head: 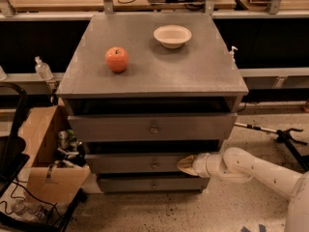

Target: Close middle drawer

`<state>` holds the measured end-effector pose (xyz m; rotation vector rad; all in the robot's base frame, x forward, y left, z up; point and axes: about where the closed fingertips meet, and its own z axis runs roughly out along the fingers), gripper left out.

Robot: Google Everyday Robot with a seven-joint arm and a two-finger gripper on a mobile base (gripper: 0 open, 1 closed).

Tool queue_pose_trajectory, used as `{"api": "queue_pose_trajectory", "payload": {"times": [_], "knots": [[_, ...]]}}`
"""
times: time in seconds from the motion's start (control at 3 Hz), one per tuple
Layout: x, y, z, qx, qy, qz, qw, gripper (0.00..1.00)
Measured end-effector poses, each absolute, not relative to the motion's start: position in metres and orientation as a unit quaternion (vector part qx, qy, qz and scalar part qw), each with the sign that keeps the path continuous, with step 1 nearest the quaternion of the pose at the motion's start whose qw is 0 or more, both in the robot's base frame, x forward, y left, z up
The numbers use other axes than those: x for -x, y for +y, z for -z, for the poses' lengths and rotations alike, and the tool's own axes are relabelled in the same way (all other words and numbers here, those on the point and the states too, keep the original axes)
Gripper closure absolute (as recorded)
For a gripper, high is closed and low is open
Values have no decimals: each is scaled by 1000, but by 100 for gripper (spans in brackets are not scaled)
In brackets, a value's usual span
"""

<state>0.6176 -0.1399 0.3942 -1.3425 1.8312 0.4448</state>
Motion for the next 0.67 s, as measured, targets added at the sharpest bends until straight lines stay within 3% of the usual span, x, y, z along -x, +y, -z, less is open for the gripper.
{"api": "queue_pose_trajectory", "payload": {"times": [0.67], "knots": [[-625,-142,-397,526,722,-174,413,100]]}}
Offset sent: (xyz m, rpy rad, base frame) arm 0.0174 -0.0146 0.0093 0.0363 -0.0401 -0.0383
